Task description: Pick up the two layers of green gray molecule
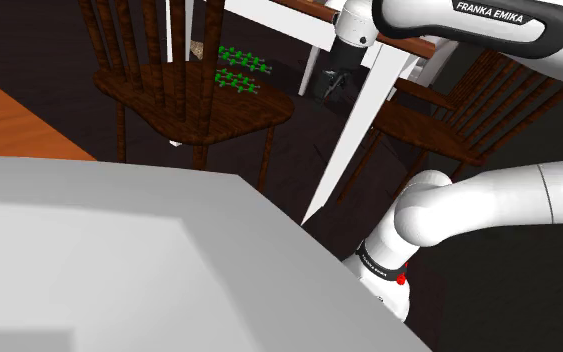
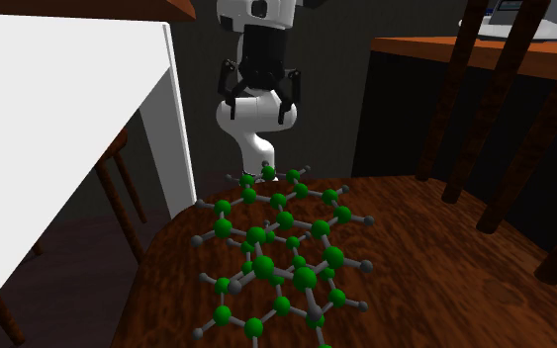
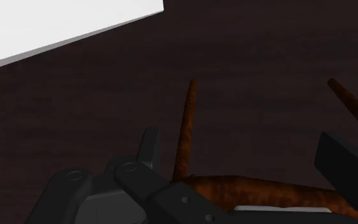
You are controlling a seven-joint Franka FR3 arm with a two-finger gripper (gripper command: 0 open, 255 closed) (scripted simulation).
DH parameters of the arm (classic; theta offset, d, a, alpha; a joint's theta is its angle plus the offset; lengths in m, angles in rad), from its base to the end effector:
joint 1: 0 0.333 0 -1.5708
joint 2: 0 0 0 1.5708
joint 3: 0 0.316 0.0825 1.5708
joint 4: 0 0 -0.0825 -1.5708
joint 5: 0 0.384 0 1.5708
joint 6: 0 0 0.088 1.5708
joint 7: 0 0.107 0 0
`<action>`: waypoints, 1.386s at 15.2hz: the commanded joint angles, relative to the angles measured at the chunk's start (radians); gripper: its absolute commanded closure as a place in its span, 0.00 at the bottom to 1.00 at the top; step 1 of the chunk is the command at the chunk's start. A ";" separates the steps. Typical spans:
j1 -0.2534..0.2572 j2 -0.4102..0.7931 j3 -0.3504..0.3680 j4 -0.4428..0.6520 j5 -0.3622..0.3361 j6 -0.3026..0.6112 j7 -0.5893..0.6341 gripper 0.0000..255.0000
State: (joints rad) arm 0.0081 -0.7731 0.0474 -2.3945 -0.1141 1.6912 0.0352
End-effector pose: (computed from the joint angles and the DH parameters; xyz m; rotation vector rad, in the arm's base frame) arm 0.3213 0.0108 0.5798 2.9954 0.0266 0.1120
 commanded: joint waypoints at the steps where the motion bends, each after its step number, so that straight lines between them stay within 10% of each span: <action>1: 0.000 0.000 0.000 0.000 0.000 0.000 0.000 0.00; 21: -0.040 0.853 0.111 0.918 0.006 -0.100 0.363 0.00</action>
State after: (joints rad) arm -0.0342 0.0264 0.1554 -1.5448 -0.1033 1.6076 0.3794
